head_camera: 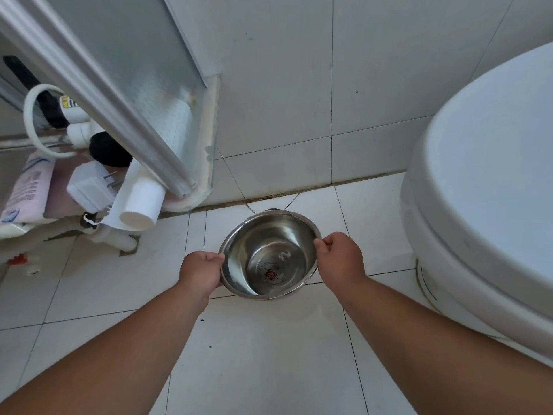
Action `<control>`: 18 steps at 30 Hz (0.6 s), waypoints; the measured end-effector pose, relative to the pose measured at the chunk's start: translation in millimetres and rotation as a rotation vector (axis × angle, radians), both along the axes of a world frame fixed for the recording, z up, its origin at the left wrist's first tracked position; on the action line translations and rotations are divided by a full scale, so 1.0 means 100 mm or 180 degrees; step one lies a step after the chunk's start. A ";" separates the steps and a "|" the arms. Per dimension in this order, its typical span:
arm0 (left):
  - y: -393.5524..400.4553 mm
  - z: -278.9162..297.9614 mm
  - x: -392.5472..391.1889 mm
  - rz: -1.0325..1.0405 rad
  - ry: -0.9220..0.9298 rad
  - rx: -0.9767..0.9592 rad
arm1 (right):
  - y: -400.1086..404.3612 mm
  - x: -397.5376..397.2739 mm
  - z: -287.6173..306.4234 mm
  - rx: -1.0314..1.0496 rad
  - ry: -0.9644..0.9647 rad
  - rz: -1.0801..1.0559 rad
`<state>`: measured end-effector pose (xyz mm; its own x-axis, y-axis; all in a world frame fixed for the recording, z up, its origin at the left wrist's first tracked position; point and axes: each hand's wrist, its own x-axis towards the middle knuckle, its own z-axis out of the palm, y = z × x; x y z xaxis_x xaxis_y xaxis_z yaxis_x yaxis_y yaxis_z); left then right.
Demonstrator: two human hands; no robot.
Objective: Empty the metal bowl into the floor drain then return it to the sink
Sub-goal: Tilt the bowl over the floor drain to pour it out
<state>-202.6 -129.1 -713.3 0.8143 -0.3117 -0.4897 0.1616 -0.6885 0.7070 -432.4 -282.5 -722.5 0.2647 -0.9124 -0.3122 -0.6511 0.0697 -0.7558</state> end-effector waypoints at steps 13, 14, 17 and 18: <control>-0.03 -0.02 0.03 -0.0030 -0.0044 0.0042 | 0.00 -0.03 0.03 -0.0002 -0.0004 -0.0018; -0.03 -0.03 0.03 -0.0031 -0.0048 0.0048 | 0.01 -0.03 0.03 0.0010 -0.0018 -0.0025; -0.03 -0.05 0.03 -0.0025 -0.0039 0.0036 | 0.01 -0.03 0.04 0.0009 0.0002 -0.0020; -0.03 -0.05 0.04 -0.0023 -0.0040 0.0033 | 0.00 -0.03 0.03 0.0005 0.0017 -0.0013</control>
<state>-199.0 -132.4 -718.5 0.8181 -0.3126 -0.4826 0.1476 -0.6970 0.7017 -435.4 -282.1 -719.1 0.2594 -0.9129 -0.3151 -0.6548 0.0735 -0.7522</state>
